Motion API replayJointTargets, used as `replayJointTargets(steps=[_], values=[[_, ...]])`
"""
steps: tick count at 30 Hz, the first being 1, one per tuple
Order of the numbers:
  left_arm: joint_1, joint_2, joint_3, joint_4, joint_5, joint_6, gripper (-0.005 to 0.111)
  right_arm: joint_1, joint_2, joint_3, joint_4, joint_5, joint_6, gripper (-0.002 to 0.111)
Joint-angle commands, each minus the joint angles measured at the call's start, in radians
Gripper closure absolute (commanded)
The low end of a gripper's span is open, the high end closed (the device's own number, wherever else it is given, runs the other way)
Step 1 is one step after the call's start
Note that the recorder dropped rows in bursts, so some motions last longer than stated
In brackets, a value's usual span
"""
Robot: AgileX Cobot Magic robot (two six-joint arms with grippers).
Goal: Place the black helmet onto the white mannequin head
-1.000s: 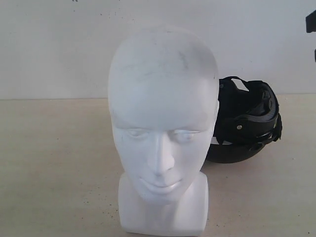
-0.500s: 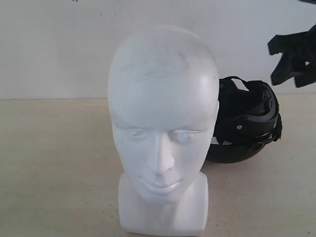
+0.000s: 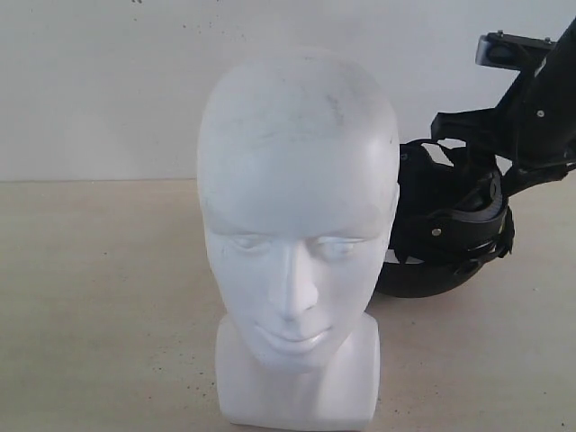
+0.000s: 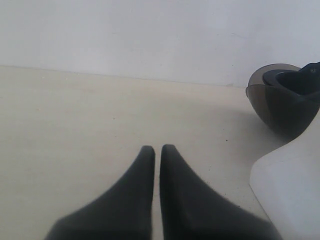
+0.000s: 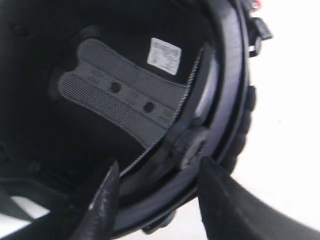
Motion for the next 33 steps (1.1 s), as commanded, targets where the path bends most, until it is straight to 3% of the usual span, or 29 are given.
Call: replayJointTargets(steps=[1,18,27,30,33], values=[[0.004,-0.002,0.003,0.002,0.000,0.005,0.102,0.003,-0.002,-0.038,-0.066,0.018,0.038,0.061],[0.004,-0.002,0.003,0.002,0.000,0.005,0.102,0.003,0.092,-0.107,-0.059,0.022,0.080,0.061],[0.004,-0.002,0.003,0.002,0.000,0.005,0.102,0.003,0.146,-0.129,-0.133,0.127,0.124,0.061],[0.004,-0.002,0.003,0.002,0.000,0.005,0.102,0.003,0.144,-0.129,-0.210,0.141,0.165,0.070],[0.004,-0.002,0.003,0.002,0.000,0.005,0.102,0.003,0.144,-0.129,-0.245,0.144,0.177,0.086]])
